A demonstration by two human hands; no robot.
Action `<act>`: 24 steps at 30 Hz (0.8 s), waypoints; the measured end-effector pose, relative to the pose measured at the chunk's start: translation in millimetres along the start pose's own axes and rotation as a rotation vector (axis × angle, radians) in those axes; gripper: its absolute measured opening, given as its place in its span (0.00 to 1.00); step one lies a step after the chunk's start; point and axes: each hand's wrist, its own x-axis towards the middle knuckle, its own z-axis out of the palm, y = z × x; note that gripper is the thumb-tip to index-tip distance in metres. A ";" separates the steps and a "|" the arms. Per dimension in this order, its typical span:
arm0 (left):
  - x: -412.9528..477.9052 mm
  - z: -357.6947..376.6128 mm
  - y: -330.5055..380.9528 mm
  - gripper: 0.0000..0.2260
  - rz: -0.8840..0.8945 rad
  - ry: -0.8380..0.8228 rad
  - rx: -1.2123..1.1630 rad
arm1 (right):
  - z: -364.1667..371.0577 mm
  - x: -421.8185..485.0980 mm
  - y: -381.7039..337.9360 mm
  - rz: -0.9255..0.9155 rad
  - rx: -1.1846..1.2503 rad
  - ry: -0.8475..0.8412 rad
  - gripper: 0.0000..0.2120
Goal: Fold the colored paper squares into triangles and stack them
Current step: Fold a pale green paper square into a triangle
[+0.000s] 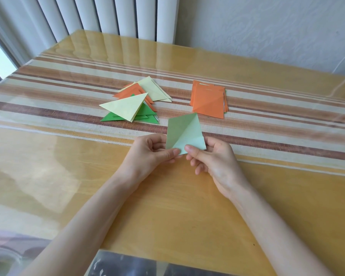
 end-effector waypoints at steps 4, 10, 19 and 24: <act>-0.3 -0.4 1.4 0.06 0.004 -0.013 -0.001 | 1.9 0.0 -1.2 0.040 -0.068 -0.064 0.04; 1.7 1.4 0.4 0.06 -0.012 0.007 -0.020 | -15.1 1.0 -7.9 0.109 -0.062 -0.068 0.04; 1.5 0.3 3.4 0.05 -0.032 -0.018 -0.032 | -35.6 1.3 -15.3 0.004 0.073 0.007 0.06; 1.8 -6.1 12.0 0.03 -0.061 -0.214 0.143 | -24.3 4.5 -14.3 -0.007 -0.041 -0.073 0.17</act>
